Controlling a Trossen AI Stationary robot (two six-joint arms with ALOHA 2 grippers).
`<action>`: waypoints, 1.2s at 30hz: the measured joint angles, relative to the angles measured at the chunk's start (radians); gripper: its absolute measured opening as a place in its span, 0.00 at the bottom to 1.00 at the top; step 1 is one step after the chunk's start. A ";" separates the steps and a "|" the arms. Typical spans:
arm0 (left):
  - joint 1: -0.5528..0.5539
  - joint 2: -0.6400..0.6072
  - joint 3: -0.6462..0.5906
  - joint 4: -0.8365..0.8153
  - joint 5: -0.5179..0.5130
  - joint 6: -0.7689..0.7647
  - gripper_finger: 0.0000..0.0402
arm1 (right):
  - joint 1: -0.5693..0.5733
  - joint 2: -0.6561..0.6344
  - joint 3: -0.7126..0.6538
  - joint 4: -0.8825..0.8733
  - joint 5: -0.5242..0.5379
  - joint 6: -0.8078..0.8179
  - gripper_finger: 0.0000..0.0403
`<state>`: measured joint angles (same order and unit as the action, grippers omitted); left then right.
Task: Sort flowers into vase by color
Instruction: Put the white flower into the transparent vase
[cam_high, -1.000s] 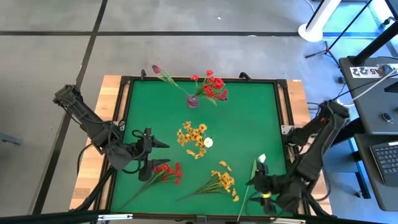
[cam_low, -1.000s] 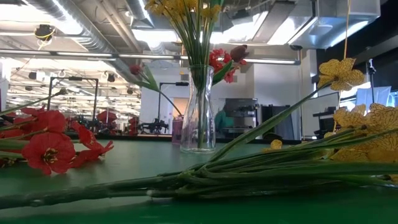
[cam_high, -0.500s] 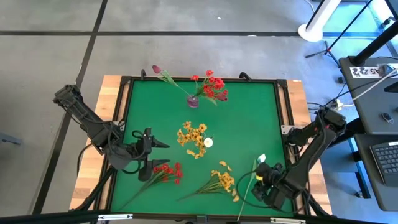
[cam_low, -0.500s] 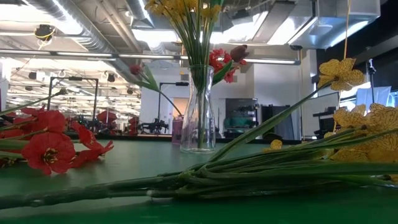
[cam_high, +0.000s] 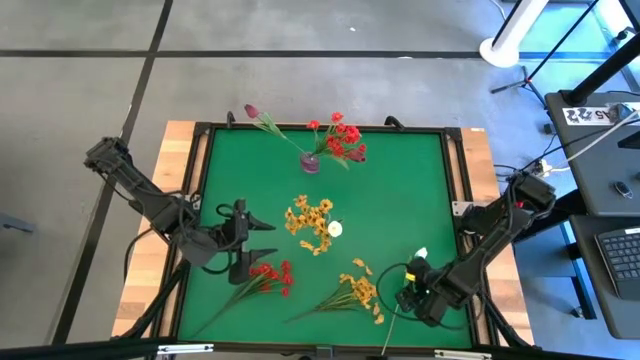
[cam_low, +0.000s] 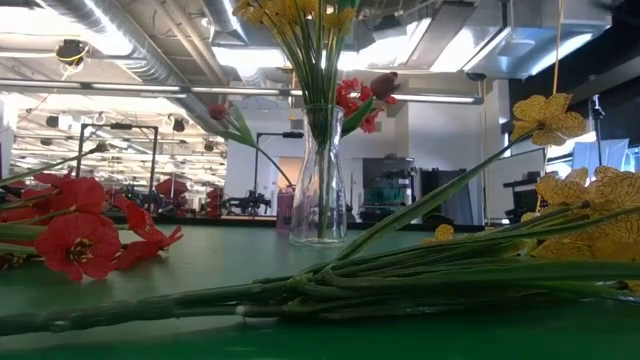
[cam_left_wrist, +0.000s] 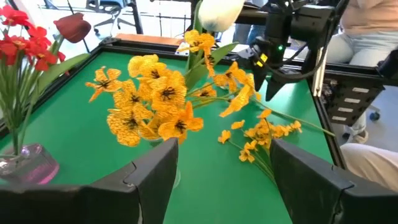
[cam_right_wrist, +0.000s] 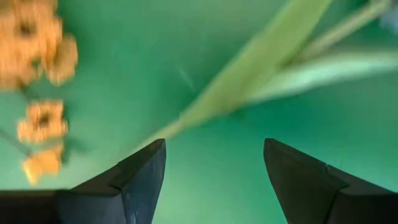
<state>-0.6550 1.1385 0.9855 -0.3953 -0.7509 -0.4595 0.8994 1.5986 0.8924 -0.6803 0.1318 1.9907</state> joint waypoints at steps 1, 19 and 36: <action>0.003 0.000 0.000 0.000 0.000 0.000 0.62 | -0.014 0.000 -0.004 0.000 0.006 -0.006 0.67; 0.006 0.000 0.000 -0.040 0.009 -0.011 0.62 | -0.175 -0.005 -0.097 0.038 -0.166 -0.204 0.66; 0.006 0.000 0.000 -0.039 0.009 -0.063 0.62 | -0.174 -0.005 -0.066 -0.046 -0.192 -0.400 0.10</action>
<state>-0.6495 1.1385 0.9855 -0.4339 -0.7422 -0.5228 0.7254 1.5933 0.8265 -0.7267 -0.0601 1.5910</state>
